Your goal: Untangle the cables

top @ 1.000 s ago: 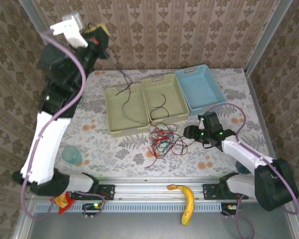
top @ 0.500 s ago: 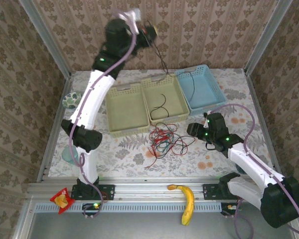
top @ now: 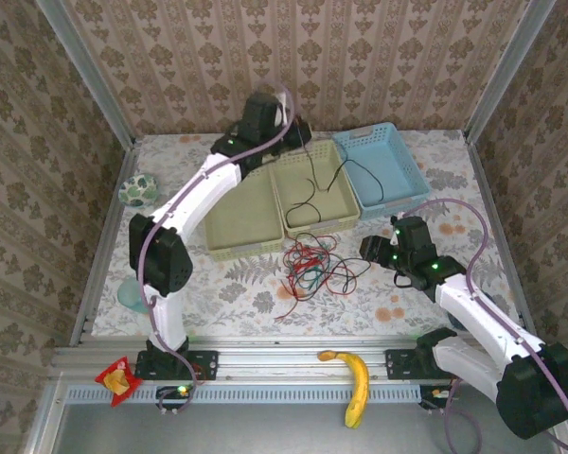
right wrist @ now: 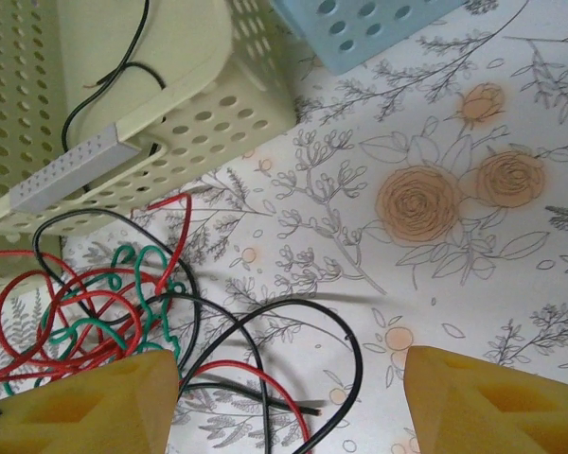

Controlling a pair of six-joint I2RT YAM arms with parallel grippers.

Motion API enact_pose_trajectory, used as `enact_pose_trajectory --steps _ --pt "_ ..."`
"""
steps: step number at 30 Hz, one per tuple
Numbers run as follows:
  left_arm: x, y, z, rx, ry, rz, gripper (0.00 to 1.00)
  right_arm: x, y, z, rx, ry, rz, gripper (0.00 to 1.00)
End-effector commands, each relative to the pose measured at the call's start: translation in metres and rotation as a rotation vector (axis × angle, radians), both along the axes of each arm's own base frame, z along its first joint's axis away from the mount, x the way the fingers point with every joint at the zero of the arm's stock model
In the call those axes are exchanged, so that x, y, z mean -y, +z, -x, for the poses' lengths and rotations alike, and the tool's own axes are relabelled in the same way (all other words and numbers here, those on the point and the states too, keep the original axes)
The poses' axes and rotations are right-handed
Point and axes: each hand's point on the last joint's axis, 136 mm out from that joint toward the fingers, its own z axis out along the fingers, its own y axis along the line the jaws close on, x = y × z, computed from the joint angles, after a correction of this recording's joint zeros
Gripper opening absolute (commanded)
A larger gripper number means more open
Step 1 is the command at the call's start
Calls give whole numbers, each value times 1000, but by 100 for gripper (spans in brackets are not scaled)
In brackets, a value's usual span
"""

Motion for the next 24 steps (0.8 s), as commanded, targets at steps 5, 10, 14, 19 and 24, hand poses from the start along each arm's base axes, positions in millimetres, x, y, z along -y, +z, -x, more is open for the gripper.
enact_pose_trajectory --steps 5,10,14,19,24 --pt "-5 212 38 480 -117 255 0 21 30 -13 83 -75 37 65" --pt "-20 286 75 718 -181 403 0 20 38 -13 107 -64 31 65" --pt "-31 293 81 749 -142 380 0 19 35 -11 102 -54 23 65" --pt "-23 249 61 647 -122 312 0 14 33 -10 100 -37 6 65" --pt "-11 194 31 543 -99 243 0 11 34 -11 101 -24 -8 65"
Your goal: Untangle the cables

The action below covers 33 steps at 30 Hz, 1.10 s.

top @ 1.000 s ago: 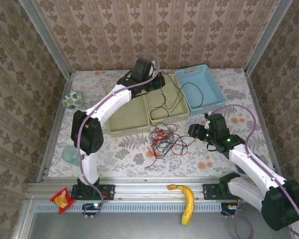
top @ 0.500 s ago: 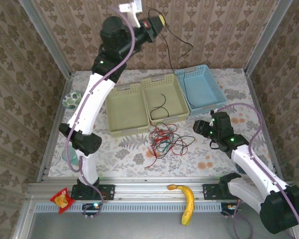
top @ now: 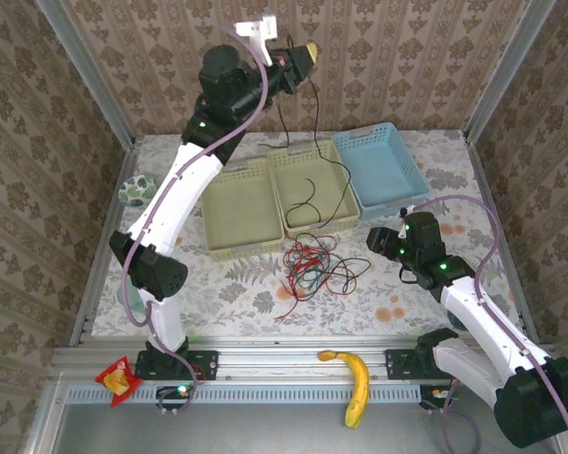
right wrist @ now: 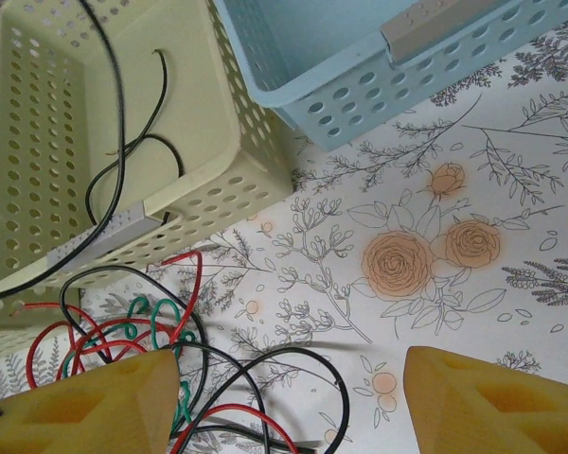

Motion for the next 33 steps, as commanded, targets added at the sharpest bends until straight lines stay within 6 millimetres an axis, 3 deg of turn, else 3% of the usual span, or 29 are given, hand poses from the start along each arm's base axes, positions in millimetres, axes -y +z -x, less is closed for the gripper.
enact_pose_trajectory --steps 1,8,12,16,21,23,27,30,33 --pt "-2 -13 -14 6 41 -33 0 -3 6 -1 15 17 -14 65" --pt "7 -74 -45 -117 93 -127 0 -6 7 0 14 30 -24 65" --pt "4 -123 -59 -220 167 -220 0 -6 4 2 0 32 -21 65" --pt "-4 -186 -67 -353 235 -311 0 -5 0 4 -11 35 -18 65" --pt "-8 -290 -75 -567 279 -473 0 -8 -1 2 -22 44 -19 64" --pt "-8 -323 -77 -635 293 -527 0 -9 -1 1 -27 47 -21 64" --pt "-8 -359 -81 -678 340 -641 0 -8 -2 3 -43 46 -16 64" --pt "-15 -370 -86 -703 400 -698 0 -8 -5 7 -61 55 -7 64" --pt "-23 -369 -92 -717 456 -722 46 -9 -11 12 -90 67 1 64"
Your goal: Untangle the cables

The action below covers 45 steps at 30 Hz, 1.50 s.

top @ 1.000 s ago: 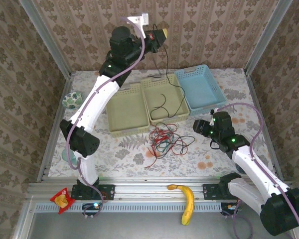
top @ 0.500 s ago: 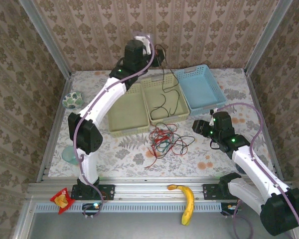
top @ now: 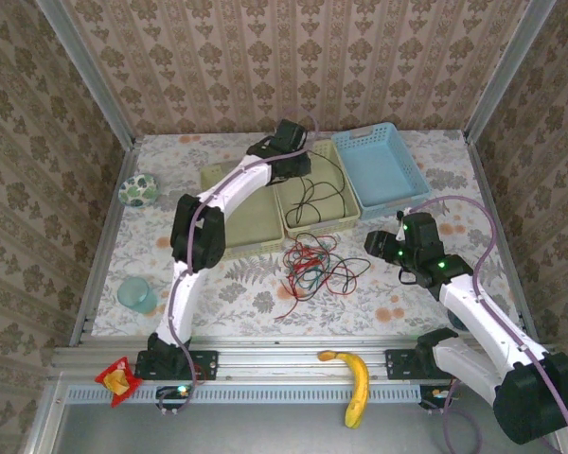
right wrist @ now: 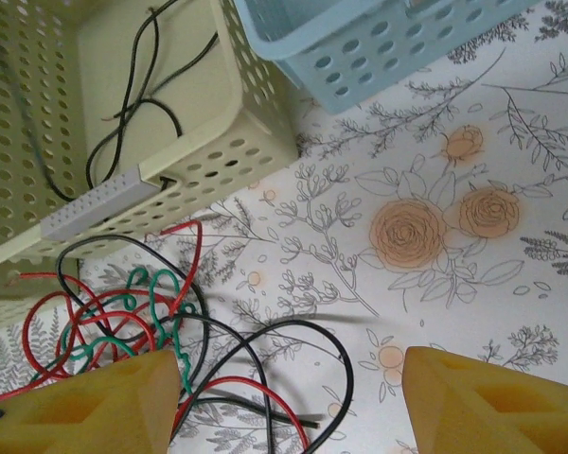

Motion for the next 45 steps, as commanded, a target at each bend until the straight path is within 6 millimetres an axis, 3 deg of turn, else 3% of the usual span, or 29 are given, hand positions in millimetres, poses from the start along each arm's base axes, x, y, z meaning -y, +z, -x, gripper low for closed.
enact_pose_trajectory --steps 1,2,5,9,12,15,18,23,26,29,33,37,39,42,45 --pt "-16 40 -7 51 71 -49 63 -3 -1 6 -35 37 19 64" --pt "-16 46 -8 61 69 -50 73 -4 -3 7 -46 47 28 64" --pt "-13 75 -5 107 52 -45 87 -12 -8 10 -69 91 56 64" --pt "-13 122 13 225 18 -65 99 -28 -11 13 -78 173 101 64" --pt "-15 139 39 259 -30 -107 100 -43 -16 16 -94 250 137 64" --pt "-8 122 83 219 -144 -128 100 -62 -25 24 -132 347 171 64" --pt "-5 84 134 151 -243 -181 100 -75 -36 36 -174 419 215 64" --pt "-4 26 210 65 -385 -282 100 -64 -57 44 -242 385 306 63" --pt "-9 -1 236 26 -401 -347 100 -64 -67 46 -279 388 316 63" --pt "-15 -17 246 -10 -384 -373 99 -68 -77 45 -315 402 318 62" --pt "-14 -23 247 -18 -376 -360 97 -75 -86 39 -347 418 322 55" --pt "-16 -32 247 -35 -385 -398 93 -74 -91 39 -375 414 336 27" --pt "-17 -36 247 -44 -389 -416 92 -71 -89 39 -363 404 341 19" --pt "-17 -40 249 -51 -403 -437 92 -61 -78 37 -324 359 365 23" --pt "-16 -42 250 -48 -419 -462 91 -48 -64 32 -266 287 385 43"
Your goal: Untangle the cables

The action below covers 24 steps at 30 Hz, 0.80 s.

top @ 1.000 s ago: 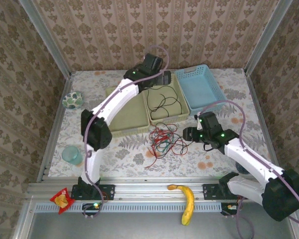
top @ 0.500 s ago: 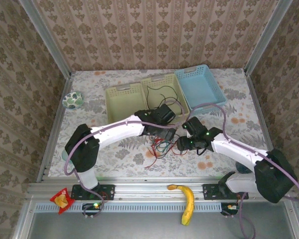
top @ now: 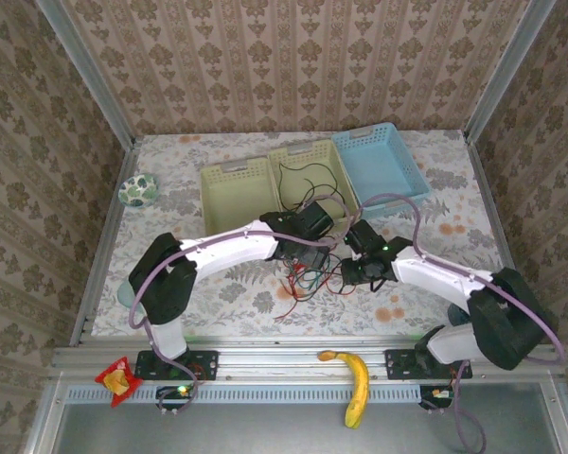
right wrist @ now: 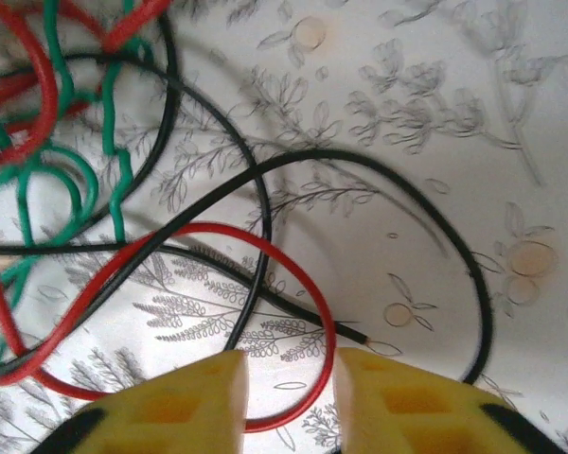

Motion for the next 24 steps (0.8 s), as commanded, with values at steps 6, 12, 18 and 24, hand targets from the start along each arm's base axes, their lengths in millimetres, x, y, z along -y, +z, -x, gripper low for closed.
enact_pose_trajectory --steps 6,12,18,24 --pt "4 -3 6 2 -39 -59 90 44 22 -8 109 -185 45 57" --pt "5 -7 10 6 -58 -85 89 47 -6 -5 -5 -210 71 57" --pt "5 -15 18 -28 -85 -104 89 36 -28 0 -148 -172 89 27" --pt "5 -23 25 -63 -102 -101 85 41 1 -15 -20 -214 69 0"
